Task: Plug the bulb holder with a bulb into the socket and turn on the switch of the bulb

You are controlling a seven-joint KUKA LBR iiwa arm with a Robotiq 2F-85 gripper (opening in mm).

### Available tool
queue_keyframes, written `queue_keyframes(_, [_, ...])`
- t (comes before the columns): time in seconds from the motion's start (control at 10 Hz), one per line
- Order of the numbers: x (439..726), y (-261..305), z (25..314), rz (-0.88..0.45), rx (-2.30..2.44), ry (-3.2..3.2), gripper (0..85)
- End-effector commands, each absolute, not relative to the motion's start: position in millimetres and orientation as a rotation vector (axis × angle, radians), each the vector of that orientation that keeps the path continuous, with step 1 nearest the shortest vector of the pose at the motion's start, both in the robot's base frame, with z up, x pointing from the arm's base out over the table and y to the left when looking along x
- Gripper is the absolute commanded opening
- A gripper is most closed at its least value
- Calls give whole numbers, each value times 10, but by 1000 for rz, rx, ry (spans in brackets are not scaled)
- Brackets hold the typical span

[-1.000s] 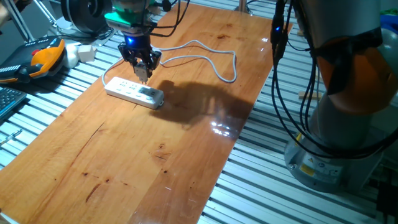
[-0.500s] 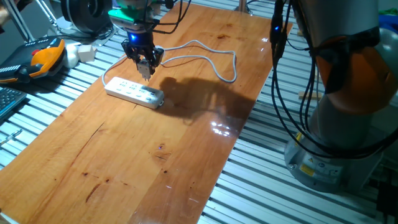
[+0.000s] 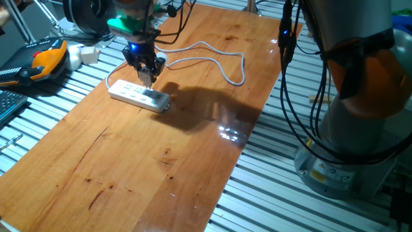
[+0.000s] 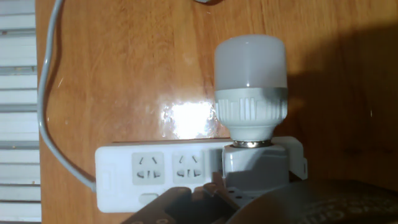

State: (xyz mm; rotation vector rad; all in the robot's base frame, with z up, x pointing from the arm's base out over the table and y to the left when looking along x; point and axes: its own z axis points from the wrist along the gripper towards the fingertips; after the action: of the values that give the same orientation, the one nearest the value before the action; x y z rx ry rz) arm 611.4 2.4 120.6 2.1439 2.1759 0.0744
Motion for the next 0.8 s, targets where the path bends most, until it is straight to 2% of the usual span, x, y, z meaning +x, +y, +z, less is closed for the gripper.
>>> queue_keyframes(0.0, [6115,35,1198,73,2142,2176,0])
queue_keyframes(0.7, [6330,33,1146,94,2140,2173,0])
